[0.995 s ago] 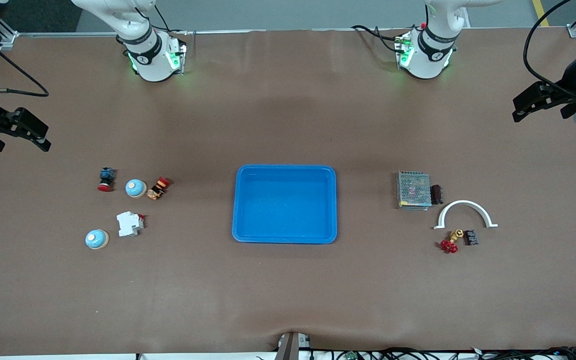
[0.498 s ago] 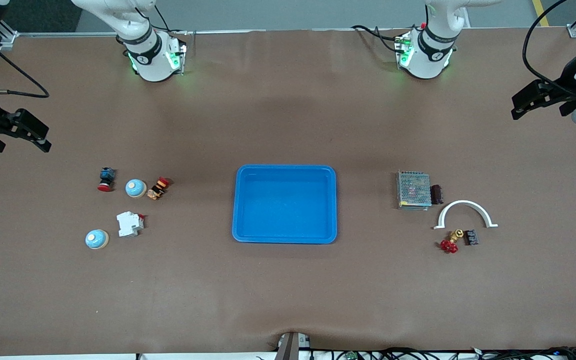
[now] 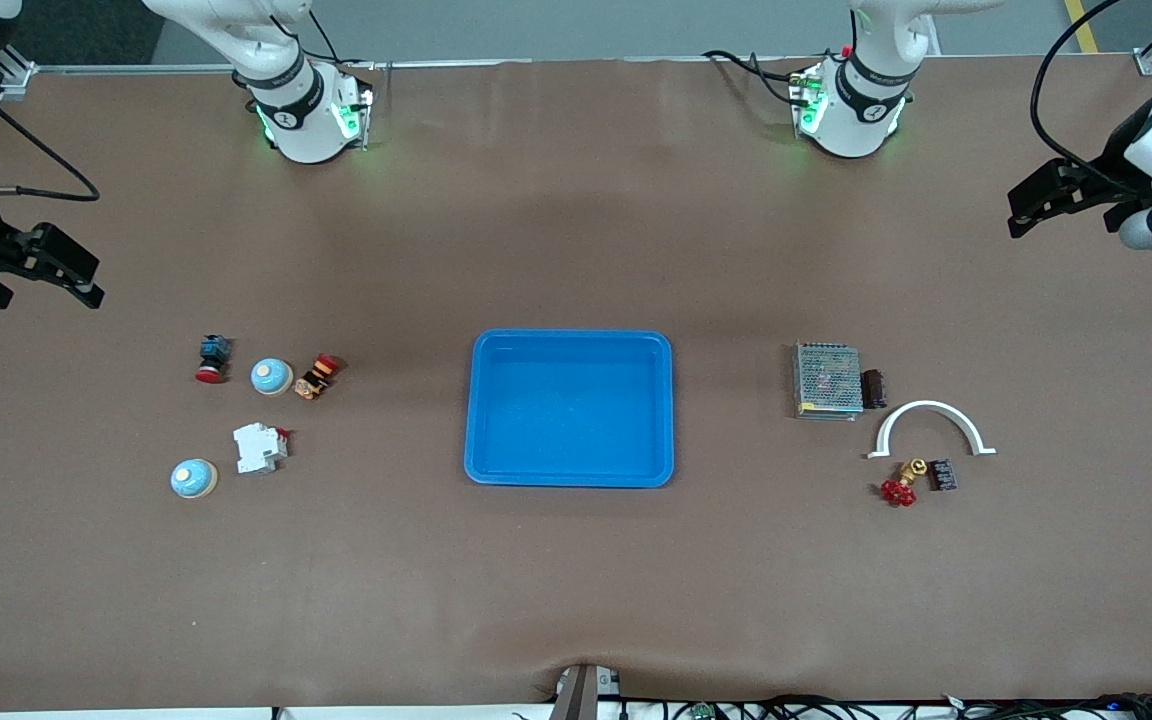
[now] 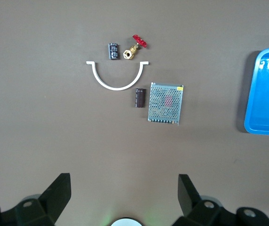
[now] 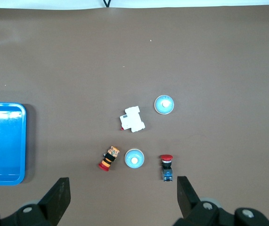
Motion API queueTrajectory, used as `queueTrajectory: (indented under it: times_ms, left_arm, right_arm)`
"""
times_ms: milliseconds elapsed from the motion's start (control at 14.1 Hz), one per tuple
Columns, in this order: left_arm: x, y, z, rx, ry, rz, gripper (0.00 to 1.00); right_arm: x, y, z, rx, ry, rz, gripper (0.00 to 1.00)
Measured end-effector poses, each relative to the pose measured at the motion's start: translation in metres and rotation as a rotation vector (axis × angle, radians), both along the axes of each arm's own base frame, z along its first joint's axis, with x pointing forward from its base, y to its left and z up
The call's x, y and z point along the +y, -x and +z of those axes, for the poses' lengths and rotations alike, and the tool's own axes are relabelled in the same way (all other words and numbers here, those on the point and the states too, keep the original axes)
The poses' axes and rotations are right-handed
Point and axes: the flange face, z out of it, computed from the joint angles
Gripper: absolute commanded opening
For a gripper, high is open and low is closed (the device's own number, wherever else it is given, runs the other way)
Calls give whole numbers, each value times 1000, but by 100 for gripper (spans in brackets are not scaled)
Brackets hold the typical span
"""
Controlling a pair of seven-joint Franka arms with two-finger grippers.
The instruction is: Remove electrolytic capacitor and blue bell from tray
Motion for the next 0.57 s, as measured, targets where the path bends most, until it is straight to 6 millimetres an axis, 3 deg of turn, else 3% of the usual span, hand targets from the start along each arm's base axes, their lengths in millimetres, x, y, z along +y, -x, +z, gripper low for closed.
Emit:
queueTrajectory:
  times_ms: [569]
  left_arm:
    - [3, 0, 5, -10, 1, 5, 100]
  right_arm:
    - [0, -2, -4, 7, -1, 0, 100]
